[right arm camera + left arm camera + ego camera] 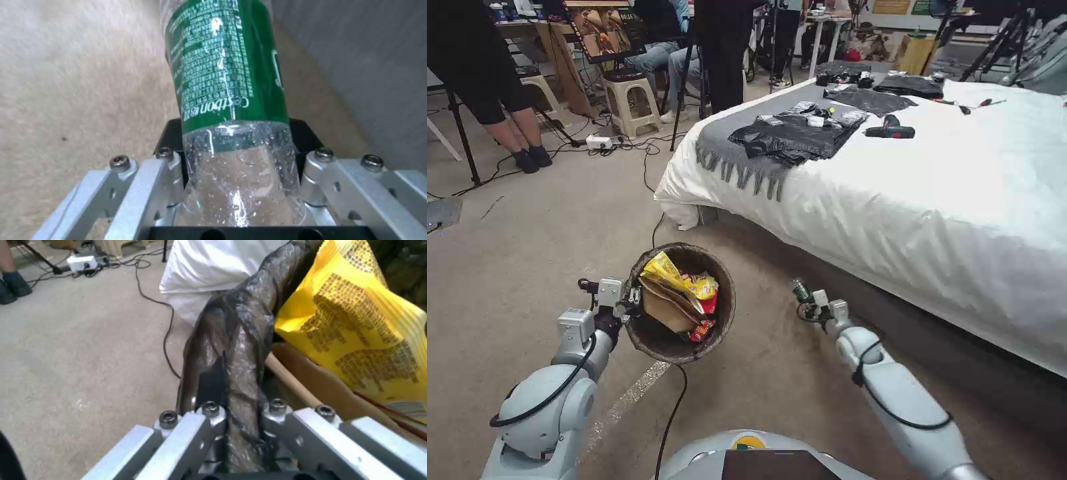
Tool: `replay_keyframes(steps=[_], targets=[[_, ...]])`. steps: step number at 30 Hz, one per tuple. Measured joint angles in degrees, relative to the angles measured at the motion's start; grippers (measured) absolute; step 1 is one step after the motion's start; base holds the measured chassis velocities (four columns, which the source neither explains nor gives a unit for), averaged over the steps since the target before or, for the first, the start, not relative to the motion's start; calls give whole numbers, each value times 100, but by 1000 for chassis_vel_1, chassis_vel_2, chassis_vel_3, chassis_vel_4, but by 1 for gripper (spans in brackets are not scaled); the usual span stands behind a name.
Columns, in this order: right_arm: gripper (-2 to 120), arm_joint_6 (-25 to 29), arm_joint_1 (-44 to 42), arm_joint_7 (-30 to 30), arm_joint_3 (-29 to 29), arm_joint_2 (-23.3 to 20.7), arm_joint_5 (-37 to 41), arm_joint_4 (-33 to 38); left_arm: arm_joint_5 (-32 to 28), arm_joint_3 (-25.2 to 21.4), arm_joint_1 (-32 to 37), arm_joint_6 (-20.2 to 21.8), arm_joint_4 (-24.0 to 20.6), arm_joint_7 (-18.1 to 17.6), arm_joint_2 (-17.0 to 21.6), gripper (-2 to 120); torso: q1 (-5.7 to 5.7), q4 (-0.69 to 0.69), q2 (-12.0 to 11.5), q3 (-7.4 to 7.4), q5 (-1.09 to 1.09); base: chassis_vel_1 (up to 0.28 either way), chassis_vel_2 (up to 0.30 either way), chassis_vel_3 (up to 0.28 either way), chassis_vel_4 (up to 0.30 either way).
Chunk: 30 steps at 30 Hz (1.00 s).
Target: Pick up the trash bin, then pick up the garbage from the floor and place it into the trash bin.
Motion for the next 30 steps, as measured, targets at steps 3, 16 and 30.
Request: replay_keyframes(steps=[3,16,30], targets=[[33,-62,-269,49,103,-195,69,728,-3,-1,-9,7,3,-2,13,3,0,0,0,0,2,0,0,0,0],[33,-619,-605,506,-91,-674,715,3173,-18,5,-26,24,8,-9,19,3,0,1,0,0,1,0,0,0,0],[33,-1024,-21,689,-673,-734,1172,4407,6,47,-18,29,10,-20,-9,3,0,1,0,0,1,0,0,0,0]])
